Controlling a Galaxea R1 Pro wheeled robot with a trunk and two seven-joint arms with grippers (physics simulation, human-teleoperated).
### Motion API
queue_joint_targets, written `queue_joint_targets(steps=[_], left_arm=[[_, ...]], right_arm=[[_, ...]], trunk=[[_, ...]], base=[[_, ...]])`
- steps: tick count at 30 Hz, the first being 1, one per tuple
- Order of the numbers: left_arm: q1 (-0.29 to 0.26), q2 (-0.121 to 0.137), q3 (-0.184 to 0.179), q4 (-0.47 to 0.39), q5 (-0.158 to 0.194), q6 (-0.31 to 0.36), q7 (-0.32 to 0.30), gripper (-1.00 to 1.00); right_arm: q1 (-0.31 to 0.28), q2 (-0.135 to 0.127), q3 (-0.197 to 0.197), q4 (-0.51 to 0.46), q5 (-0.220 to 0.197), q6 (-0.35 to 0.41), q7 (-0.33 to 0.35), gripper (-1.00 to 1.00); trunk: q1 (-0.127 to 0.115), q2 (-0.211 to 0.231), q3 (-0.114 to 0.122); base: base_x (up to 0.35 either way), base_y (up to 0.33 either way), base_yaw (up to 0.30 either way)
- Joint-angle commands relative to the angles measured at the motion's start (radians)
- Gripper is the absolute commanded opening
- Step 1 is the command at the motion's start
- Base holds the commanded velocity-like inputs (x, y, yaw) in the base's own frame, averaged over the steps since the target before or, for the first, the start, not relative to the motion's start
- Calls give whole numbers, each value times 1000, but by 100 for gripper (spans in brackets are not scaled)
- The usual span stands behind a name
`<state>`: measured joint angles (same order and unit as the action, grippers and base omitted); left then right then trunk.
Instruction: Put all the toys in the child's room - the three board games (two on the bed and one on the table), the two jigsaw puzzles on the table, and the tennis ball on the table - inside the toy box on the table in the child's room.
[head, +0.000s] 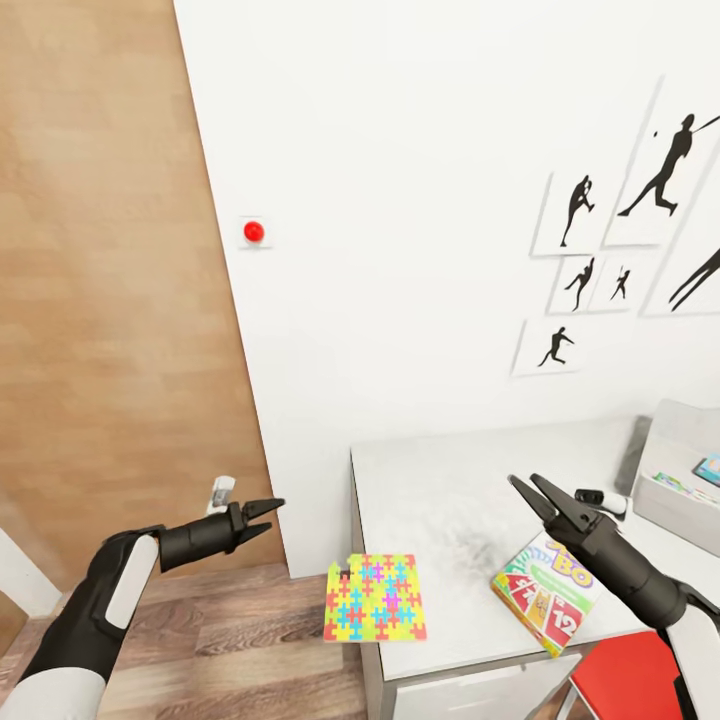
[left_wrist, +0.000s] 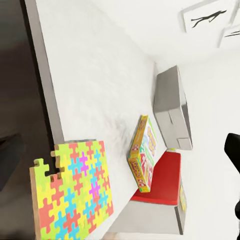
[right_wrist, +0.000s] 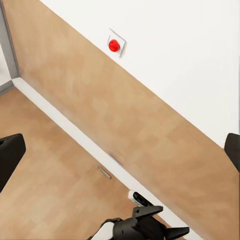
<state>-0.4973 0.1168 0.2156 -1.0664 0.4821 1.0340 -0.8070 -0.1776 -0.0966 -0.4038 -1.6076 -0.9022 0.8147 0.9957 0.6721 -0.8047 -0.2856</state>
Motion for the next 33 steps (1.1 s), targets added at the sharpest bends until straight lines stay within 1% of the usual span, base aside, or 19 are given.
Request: queue_joint_targets(steps=[1, 6, 12, 13, 14, 19, 20, 21, 24, 28, 32, 33], left_arm=[[-8, 0, 1, 15, -4, 4, -5, 100], [-40, 0, 1, 84, -4, 7, 0, 100], [-61, 3, 1, 114, -4, 9, 1, 100], [-65, 7, 1, 118, -4, 10, 0, 100], [-73, 21, 1, 127, -4, 10, 0, 100], [-85, 69, 2, 174, -4, 10, -6, 100], [-88, 82, 3, 192, -4, 9, -7, 100], [-91, 87, 3, 199, -4, 9, -8, 100], [-106, 96, 2, 216, -6, 7, -6, 100], [-114, 97, -1, 224, -8, 3, -1, 100], [-118, 95, -27, 227, -9, -1, 3, 100], [-118, 95, -42, 229, -9, -2, 4, 100]], right_arm=[[0, 0, -3, 0, -3, 5, 1, 100], [2, 0, -10, 0, -3, 5, 1, 100], [3, 0, -13, 0, -3, 4, 1, 100], [3, 0, -13, 0, -3, 4, 1, 100], [3, 0, -14, 0, -3, 4, 2, 100], [3, 0, -15, 0, -3, 4, 2, 100], [3, 0, -15, 0, -3, 4, 2, 100], [3, 0, -15, 0, -3, 4, 2, 100], [3, 0, -15, 0, -3, 4, 2, 100], [3, 0, -15, 0, -3, 3, 2, 100], [3, 0, -15, 0, -3, 3, 2, 100], [3, 0, -15, 0, -3, 3, 2, 100]], trunk=[[4, -8, -5], [23, -43, -20], [46, -85, -39], [50, -92, -42], [54, -99, -45], [73, -134, -61], [77, -141, -64], [81, -148, -67], [92, -169, -77], [108, -197, -89], [123, -225, -102], [127, -232, -105]], base=[[0, 0, 0], [0, 0, 0], [0, 0, 0], [0, 0, 0], [0, 0, 0], [0, 0, 0], [0, 0, 0], [0, 0, 0], [0, 0, 0], [0, 0, 0], [0, 0, 0], [0, 0, 0]])
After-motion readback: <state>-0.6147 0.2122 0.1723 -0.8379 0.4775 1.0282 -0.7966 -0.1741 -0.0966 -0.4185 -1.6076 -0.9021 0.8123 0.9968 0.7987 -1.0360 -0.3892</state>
